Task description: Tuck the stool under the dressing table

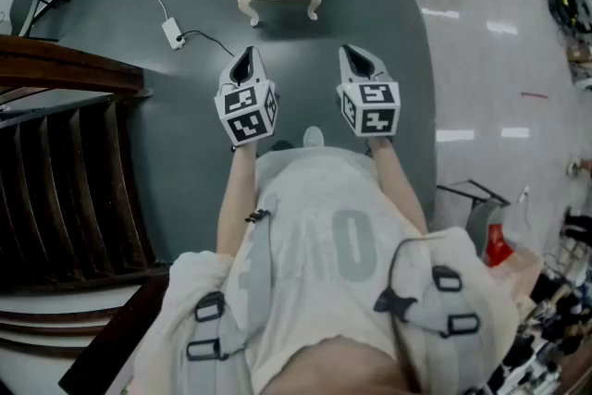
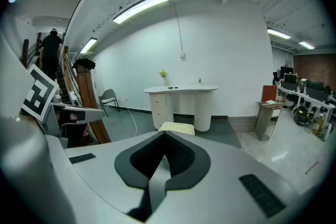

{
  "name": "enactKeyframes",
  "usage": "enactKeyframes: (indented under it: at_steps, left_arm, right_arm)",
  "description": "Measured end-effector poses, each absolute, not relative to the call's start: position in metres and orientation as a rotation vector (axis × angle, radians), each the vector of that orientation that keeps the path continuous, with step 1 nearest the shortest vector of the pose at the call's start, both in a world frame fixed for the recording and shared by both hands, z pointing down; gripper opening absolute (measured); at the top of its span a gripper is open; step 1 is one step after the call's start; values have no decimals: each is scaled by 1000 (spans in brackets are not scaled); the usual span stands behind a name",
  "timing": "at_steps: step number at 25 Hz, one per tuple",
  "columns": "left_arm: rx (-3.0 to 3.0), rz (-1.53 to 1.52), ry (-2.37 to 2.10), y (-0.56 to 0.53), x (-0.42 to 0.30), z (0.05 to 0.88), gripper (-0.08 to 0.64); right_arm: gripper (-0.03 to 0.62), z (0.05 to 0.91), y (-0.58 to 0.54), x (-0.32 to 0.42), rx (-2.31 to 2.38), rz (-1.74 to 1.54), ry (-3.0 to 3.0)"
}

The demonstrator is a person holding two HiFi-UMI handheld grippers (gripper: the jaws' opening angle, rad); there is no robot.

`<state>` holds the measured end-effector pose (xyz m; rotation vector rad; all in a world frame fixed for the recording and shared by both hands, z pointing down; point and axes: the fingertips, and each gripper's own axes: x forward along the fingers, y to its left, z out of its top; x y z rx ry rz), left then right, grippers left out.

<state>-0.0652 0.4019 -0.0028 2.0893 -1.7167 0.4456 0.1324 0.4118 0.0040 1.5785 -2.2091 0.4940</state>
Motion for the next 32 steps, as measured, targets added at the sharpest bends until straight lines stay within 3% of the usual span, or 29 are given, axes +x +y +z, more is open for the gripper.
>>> enactKeyframes:
  at_steps: [32]
  left_arm:
    - [2004, 428, -1667, 374, -82, 29, 5]
  right_arm:
    - [3, 28, 382, 124, 1512, 587, -2206]
